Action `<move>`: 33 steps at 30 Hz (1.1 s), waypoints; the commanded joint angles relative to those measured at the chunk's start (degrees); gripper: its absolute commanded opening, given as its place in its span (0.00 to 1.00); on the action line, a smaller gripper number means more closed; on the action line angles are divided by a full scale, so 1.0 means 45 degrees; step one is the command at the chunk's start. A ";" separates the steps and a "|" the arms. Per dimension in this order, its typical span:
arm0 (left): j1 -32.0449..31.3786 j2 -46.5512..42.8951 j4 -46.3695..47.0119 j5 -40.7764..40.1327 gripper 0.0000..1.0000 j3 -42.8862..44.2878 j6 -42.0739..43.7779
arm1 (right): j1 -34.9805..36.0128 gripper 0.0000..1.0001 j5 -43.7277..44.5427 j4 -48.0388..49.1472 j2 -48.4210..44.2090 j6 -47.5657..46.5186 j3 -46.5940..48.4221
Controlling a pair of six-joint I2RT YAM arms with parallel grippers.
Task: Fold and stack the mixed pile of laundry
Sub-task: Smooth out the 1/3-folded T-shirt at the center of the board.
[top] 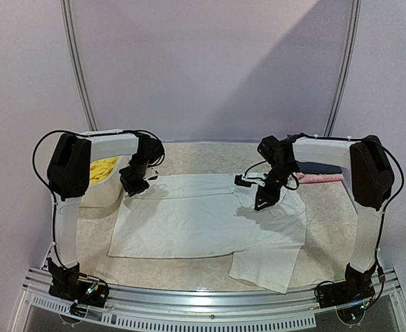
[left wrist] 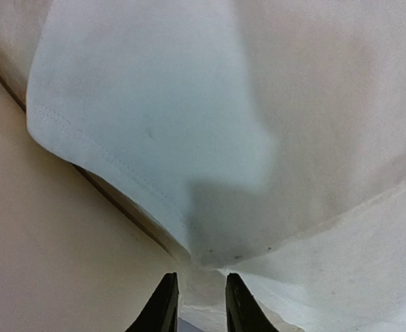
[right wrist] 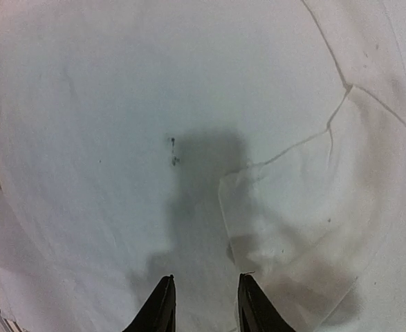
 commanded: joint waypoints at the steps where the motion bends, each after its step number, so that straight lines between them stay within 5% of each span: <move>1: 0.0075 -0.0505 -0.0910 -0.0174 0.25 0.0323 -0.0437 | 0.0471 0.32 -0.0088 0.0807 0.0795 0.0357 0.1135; 21: -0.0655 -0.1124 -0.1383 0.0093 0.30 0.1104 -0.1532 | 0.0981 0.33 0.1487 0.1279 0.2630 0.1308 0.1792; 33: -0.0759 -0.1137 -0.1372 0.0075 0.30 0.1031 -0.1514 | 0.1284 0.00 0.1847 0.1277 0.2121 0.1726 0.1765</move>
